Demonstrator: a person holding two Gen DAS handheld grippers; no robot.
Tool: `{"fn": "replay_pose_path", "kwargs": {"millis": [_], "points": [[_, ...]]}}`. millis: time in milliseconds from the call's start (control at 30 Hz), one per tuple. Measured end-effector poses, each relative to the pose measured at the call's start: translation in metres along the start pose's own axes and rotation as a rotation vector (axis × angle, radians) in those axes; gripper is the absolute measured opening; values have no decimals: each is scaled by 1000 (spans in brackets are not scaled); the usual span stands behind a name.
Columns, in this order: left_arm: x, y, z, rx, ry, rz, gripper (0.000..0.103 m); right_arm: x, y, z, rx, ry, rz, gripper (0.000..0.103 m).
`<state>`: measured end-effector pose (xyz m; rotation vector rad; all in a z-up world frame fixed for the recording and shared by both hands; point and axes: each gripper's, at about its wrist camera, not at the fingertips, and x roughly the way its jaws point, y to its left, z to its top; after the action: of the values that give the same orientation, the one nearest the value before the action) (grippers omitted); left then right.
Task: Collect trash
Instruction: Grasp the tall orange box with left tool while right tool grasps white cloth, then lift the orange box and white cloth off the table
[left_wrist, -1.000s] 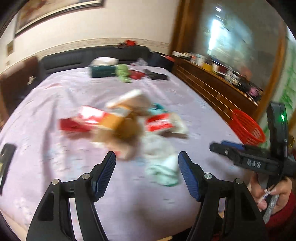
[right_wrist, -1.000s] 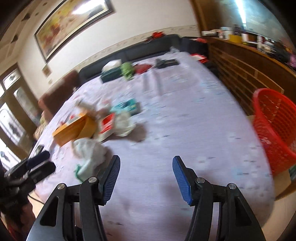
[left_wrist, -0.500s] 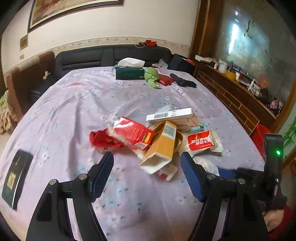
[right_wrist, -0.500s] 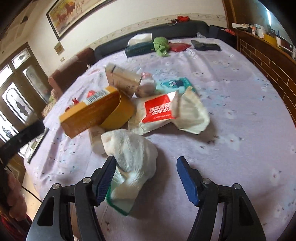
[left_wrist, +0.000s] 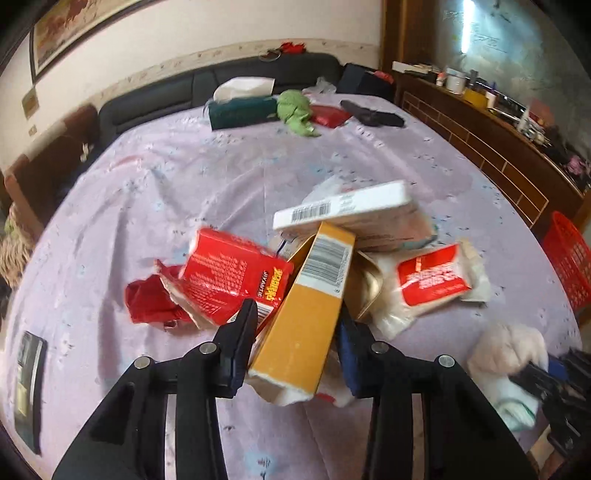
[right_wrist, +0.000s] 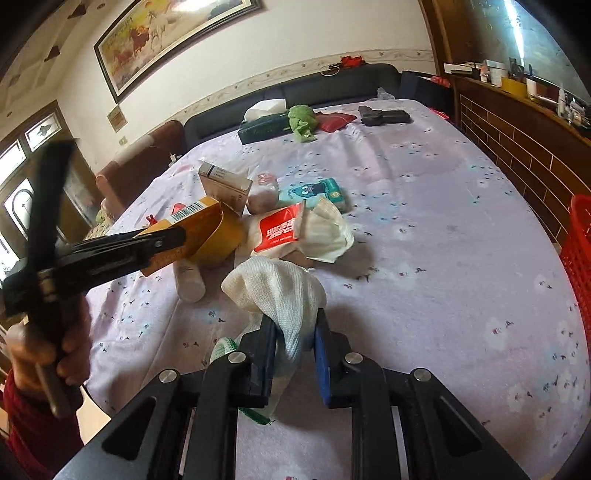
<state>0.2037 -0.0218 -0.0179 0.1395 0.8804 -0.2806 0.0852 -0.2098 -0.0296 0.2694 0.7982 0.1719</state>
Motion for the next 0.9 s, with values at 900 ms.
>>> {"fn": "replay_pose_path", "kwargs": {"millis": [900], "points": [[-92, -48, -74, 1, -246, -130, 22, -42, 13, -12, -34, -141, -79, 20]]}}
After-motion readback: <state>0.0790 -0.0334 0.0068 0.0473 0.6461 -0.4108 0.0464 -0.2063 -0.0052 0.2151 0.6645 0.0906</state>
